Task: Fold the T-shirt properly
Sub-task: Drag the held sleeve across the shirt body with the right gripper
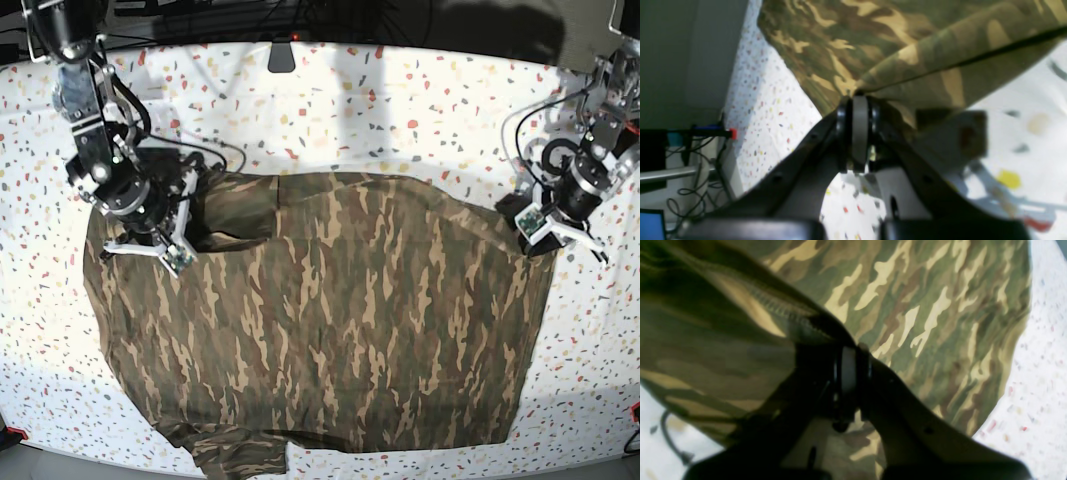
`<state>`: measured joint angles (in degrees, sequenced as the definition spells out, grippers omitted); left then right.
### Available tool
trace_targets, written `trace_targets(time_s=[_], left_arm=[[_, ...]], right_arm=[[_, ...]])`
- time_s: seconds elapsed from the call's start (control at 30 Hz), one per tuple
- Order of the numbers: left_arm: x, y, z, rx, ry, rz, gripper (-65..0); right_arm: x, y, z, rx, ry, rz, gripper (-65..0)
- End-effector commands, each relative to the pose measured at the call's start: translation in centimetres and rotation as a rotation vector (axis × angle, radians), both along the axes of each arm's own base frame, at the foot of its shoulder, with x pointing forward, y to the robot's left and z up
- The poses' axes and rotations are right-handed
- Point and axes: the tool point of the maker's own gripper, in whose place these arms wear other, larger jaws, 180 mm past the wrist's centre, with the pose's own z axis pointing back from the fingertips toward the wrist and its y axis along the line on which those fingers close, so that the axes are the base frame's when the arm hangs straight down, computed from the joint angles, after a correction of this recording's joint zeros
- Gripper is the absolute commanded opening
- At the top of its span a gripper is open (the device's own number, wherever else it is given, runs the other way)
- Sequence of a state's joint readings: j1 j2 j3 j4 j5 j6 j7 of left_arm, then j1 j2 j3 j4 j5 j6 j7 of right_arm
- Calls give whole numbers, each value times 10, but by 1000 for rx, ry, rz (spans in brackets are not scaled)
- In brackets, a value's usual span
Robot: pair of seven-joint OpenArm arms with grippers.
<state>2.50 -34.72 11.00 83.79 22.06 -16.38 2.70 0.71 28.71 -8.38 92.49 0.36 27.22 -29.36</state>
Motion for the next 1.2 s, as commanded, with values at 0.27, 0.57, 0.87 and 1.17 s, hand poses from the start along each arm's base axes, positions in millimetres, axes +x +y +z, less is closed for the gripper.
trace_targets(time_s=[0.27,0.57,0.87,1.17], left_arm=[[43,37,4,-45,-24,129,-650],[54,5,7,-178,-46,130,-650],[86,8,13,-208,-60,185,-650],[95,9,-18,-255,11,248,-650]], right_arm=[[64,-6,49,50,-131,-13,-650],[94,-12,58,75,-99,24,-650],[117,-10,90,87,-159,41,-650],[123,38,81,-40,-125,214,-650]])
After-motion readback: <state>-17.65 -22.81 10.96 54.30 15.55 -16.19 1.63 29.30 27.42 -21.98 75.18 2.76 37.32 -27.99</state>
